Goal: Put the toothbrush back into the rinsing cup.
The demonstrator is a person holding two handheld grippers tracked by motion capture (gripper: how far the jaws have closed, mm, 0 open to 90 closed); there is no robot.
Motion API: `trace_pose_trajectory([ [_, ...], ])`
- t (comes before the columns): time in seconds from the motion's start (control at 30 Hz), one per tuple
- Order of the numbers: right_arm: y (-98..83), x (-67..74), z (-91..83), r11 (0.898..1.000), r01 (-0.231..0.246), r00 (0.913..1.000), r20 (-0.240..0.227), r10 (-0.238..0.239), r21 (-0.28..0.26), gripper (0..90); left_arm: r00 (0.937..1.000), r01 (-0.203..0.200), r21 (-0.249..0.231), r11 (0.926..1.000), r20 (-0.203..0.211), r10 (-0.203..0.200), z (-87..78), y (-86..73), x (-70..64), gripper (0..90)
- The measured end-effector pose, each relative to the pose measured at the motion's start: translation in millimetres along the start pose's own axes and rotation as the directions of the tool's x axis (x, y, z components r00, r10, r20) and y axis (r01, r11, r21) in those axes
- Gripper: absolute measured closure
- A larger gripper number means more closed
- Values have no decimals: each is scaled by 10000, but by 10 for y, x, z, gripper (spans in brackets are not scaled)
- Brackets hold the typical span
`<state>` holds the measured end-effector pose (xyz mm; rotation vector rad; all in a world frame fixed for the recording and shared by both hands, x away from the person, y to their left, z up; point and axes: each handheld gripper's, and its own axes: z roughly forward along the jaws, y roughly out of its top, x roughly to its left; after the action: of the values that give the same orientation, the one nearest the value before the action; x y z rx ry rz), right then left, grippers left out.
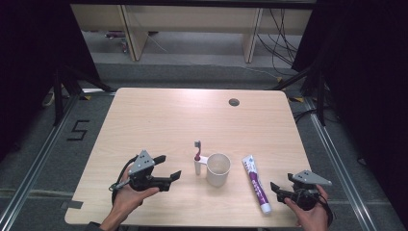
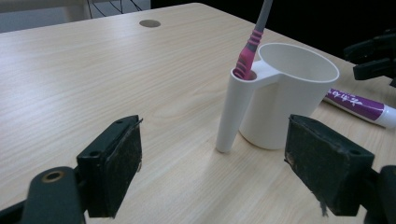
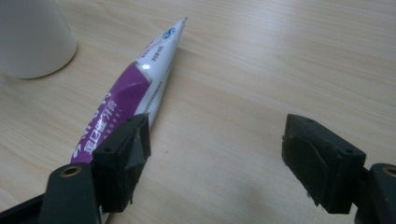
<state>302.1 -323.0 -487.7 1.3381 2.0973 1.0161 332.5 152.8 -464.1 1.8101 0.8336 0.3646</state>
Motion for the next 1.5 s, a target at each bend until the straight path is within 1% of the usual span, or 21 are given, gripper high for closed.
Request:
trace_pose_trajectory([
  [0.07,0,0,0,10000,-3,10000,-7,3,2,250,9999,11,-25,10000,108,-11,-15,-24,7,186],
  [0.13,0,0,1,10000,-12,10000,-4,12,6,249,10000,56,67,10000,28,-56,-39,-43,5,178],
  [0.17,-2,27,-6,9995,-308,9995,12,307,85,250,9999,25,72,10000,117,-25,-50,-53,16,176],
  [0.3,-2,25,-3,9997,-246,9997,5,246,71,249,10000,55,217,9997,-63,-54,-112,-85,22,170],
  [0.43,-4,23,-1,9996,-277,9996,-10,277,108,249,9994,326,363,9988,-127,-322,-166,-130,29,170],
  [0.53,-4,28,-1,9992,-381,9993,-38,382,146,250,9992,378,462,9982,-128,-373,-187,-180,31,170],
  [0.6,-7,23,-1,9992,-365,9993,-34,366,138,249,9993,380,503,9980,-67,-377,-194,-214,33,169],
  [0.63,-5,-5,0,10000,-24,10000,27,24,38,250,9993,366,529,9979,-81,-362,-199,-223,33,166],
  [0.73,-9,-16,7,10000,-10,10000,85,10,2,250,9991,403,615,9973,-115,-397,-220,-249,33,164],
  [0.8,-14,-15,16,9999,-157,9999,-34,157,42,249,9986,514,654,9965,-144,-506,-235,-271,21,164],
  [0.93,-12,-21,6,10000,-75,10000,45,75,25,250,9990,439,824,9956,-153,-427,-251,-306,3,164],
  [0.97,-10,-38,12,9999,144,9999,24,-144,-36,250,9989,423,1048,9936,-224,-402,-265,-330,-16,164],
  [1.0,-12,-37,10,10000,79,10000,-6,-79,-18,250,9988,447,1131,9926,-244,-422,-274,-344,-26,164],
  [1.1,-18,-44,10,9999,157,9999,1,-157,-9,250,9987,507,1090,9928,-148,-493,-280,-369,-34,164],
  [1.17,-20,-46,7,9999,154,9999,0,-154,-2,250,9990,422,1186,9920,-181,-403,-304,-382,-35,164],
  [1.2,-23,-30,-1,9999,-81,10000,51,81,62,250,9989,414,1232,9915,-275,-383,-317,-386,-42,164],
  [1.27,-21,-25,-1,9999,-155,9999,43,155,68,250,9988,441,1100,9930,-242,-417,-324,-403,-50,164],
  [1.3,-23,-7,3,9992,-380,9993,-45,381,107,250,9990,354,1214,9920,-312,-318,-351,-411,-54,164],
  [1.37,-22,4,4,9987,-493,9987,-107,494,147,250,9991,281,1171,9927,-341,-242,-363,-432,-61,164],
  [1.47,-21,1,5,9988,-478,9988,-105,480,115,250,9988,230,1225,9922,-448,-176,-375,-450,-78,164],
  [1.5,-18,-23,13,9997,-235,9996,-138,236,34,250,9987,120,1327,9911,-499,-54,-396,-465,-94,164],
])
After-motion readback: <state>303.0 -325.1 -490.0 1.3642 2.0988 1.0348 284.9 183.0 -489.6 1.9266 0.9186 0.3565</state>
